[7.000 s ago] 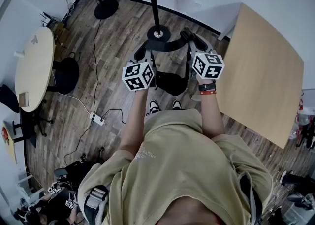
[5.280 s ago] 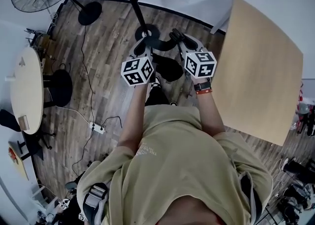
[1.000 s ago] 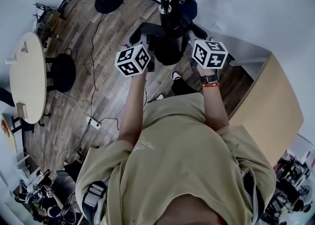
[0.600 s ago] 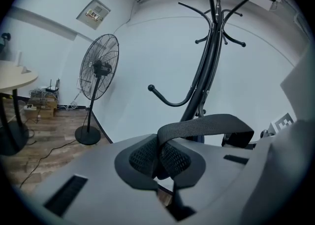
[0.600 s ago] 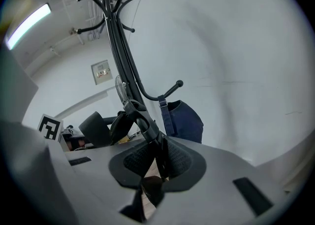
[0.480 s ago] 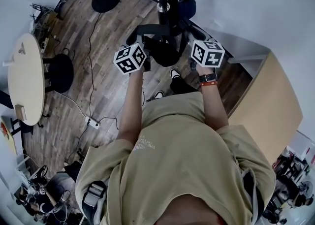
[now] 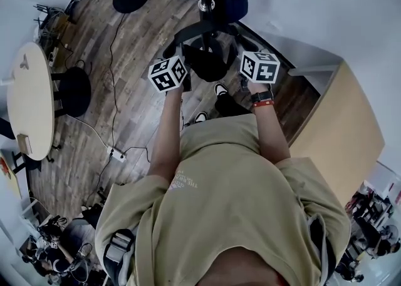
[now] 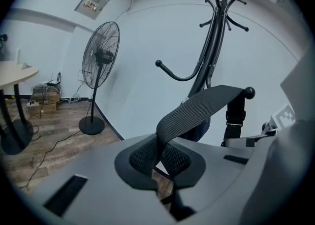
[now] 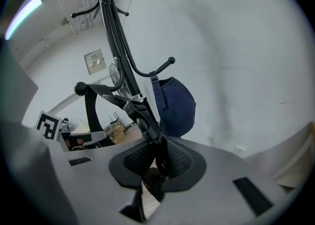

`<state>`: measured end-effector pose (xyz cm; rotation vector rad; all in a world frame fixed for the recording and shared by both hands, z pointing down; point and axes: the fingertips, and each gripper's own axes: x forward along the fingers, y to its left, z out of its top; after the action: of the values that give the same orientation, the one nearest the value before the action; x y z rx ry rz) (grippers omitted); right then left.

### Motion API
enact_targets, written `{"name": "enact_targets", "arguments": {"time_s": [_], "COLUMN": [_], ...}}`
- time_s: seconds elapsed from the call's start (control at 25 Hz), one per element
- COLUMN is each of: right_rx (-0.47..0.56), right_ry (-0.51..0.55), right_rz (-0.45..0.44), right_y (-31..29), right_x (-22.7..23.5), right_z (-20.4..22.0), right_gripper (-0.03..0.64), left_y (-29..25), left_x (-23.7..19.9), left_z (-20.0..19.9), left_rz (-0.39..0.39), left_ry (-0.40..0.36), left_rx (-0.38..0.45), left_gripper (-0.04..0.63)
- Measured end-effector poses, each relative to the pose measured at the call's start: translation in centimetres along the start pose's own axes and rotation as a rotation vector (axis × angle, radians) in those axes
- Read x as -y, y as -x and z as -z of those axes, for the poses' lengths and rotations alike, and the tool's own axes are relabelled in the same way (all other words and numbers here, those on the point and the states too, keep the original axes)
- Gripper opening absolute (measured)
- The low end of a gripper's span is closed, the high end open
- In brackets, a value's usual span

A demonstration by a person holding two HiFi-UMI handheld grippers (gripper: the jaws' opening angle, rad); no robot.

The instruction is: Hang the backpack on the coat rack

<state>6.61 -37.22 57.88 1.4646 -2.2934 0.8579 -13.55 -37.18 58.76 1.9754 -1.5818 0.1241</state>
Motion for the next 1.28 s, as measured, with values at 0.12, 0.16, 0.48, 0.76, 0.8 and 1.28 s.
{"name": "enact_targets", "arguments": {"time_s": [0.12,0.16,0.48,0.76,0.8,1.28], "right_rx": [-0.019,-0.024,-0.004,0.015,0.013,-0.015], "right_ry": [0.027,0.037,0.076,0.083,0.083,0.062], "right_rz": [-0.005,-0.008,-0.067,-0.111,-0.118,-0.139], "right_y": [-0.3,-0.5,-1.7,-2.0,-2.1,-1.7], "right_x": [-0.8,-1.0,-2.6,-3.3,-3.5,-3.6], "right_z": [0.7,1.0,2.8,3.4,3.5,3.9], "right_gripper": [0.063,0.063,0.064,0.066,0.066,0.069], "left_y": [0.0,-0.1,-0.9,-0.6,-0.5,-0.2], "left_x": [0.3,0.4,2.4,4.3,4.5,6.8], "left_z": [0.7,1.1,4.1,6.1,6.3,8.0], "left_rz": [0.008,0.01,0.052,0.118,0.126,0.192], "left_ry": [-0.025,-0.033,-0.122,-0.198,-0.202,-0.213], "left_rx": [-0.017,-0.025,-0.066,-0.085,-0.088,-0.135], "left_gripper": [0.025,0.025,0.025,0.025,0.025,0.026]}}
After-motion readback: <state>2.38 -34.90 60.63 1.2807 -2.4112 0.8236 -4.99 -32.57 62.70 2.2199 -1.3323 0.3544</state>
